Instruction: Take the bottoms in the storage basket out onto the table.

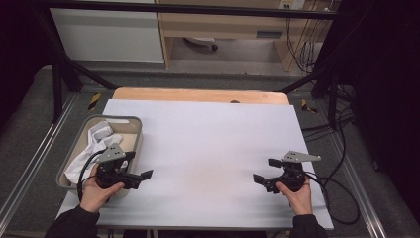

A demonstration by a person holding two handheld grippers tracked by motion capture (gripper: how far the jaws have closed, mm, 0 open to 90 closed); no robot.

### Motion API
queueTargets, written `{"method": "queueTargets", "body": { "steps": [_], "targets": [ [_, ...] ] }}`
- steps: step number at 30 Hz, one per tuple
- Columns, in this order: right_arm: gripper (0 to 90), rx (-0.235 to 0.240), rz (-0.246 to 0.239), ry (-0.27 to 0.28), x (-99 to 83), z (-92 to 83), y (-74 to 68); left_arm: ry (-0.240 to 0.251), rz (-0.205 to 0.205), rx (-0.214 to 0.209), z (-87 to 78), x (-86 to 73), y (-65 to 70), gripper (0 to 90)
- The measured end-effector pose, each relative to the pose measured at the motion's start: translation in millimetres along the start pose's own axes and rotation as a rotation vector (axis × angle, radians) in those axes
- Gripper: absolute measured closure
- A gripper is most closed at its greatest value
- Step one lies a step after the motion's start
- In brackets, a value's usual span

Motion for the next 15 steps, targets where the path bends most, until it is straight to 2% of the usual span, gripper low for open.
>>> {"method": "queueTargets", "body": {
  "steps": [15],
  "targets": [
    [0.6,-0.003,0.004,-0.013,-2.3,-2.3,1.8,0.003,-0.002,0.000,-1.8,1.3,-1.1,3.4]
  ]
}}
Point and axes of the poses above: each handheld gripper's, and its own axes: z roughly forward along the jaws, x roughly out of its top, y roughly to its right, the point moved 6 cm from there along z, roughly forward along the jaws, and after that the axes turned 14 degrees about y, right-handed, at the moved point
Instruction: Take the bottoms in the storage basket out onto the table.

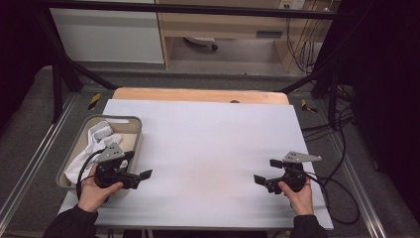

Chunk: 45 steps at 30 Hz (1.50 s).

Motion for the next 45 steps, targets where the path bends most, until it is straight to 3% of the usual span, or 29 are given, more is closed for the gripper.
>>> {"method": "queueTargets", "body": {
  "steps": [45],
  "targets": [
    [0.7,-0.002,-0.014,-0.016,-2.4,2.3,0.6,-0.001,0.006,0.099,-39.7,10.5,-32.8,3.9]
  ]
}}
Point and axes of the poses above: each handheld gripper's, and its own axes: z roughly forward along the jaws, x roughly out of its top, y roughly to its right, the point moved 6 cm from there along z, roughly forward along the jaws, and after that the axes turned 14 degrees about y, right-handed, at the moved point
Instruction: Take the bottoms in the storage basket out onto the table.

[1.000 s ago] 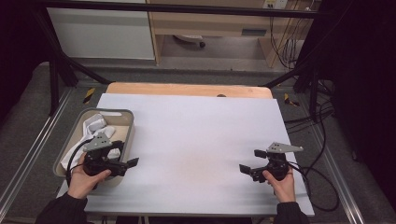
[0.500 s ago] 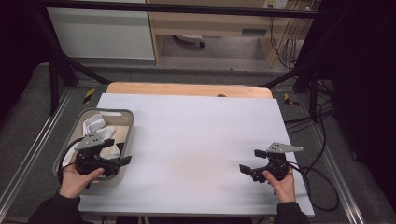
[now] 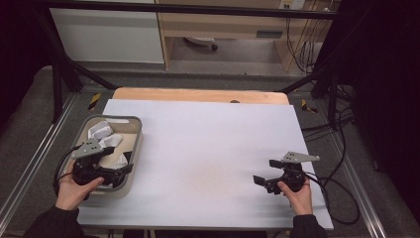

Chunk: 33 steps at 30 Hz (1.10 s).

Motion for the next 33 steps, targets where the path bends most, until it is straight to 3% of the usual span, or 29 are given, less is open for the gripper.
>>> {"method": "queueTargets", "body": {
  "steps": [11,33],
  "targets": [
    [0.7,-0.005,-0.002,-0.004,-0.4,-0.1,0.3,-0.013,-0.015,0.040,-9.6,-1.2,-13.8,3.9],
    [0.7,-0.006,0.000,-0.013,-1.5,0.8,0.0,-0.108,-0.009,0.192,-30.1,-17.3,-52.6,5.2]
  ]
}}
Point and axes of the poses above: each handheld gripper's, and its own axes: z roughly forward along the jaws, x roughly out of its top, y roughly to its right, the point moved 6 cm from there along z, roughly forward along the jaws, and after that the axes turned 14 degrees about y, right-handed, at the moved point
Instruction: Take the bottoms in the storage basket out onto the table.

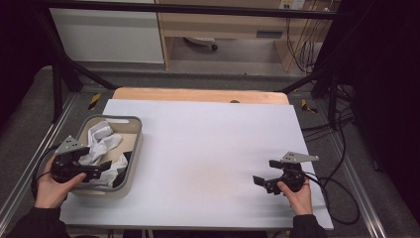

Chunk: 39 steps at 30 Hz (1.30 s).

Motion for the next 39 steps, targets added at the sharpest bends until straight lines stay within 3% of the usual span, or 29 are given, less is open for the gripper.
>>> {"method": "queueTargets", "body": {
  "steps": [12,20,26,31,34,39],
  "targets": [
    [0.7,0.000,-0.002,-0.001,-0.1,0.0,0.1,-0.054,0.006,0.088,-2.1,-11.2,-21.0,17.5],
    [0.7,0.000,-0.002,-0.006,-0.7,0.3,0.1,-0.076,0.012,0.109,-0.9,-15.6,-26.2,24.5],
    [0.7,0.000,-0.005,-0.007,-1.1,0.8,0.2,-0.098,-0.007,0.132,-1.7,-18.3,-30.6,31.2],
    [0.7,0.000,-0.006,-0.008,-1.2,1.0,0.1,-0.143,0.025,0.171,-0.6,-22.4,-34.8,35.0],
    [0.7,0.000,-0.006,-0.009,-1.3,1.0,0.3,-0.139,0.021,0.169,-0.2,-21.9,-34.7,36.2],
    [0.7,0.000,-0.008,-0.014,-2.1,1.7,0.1,-0.183,0.033,0.178,4.1,-24.0,-34.5,38.2]
  ]
}}
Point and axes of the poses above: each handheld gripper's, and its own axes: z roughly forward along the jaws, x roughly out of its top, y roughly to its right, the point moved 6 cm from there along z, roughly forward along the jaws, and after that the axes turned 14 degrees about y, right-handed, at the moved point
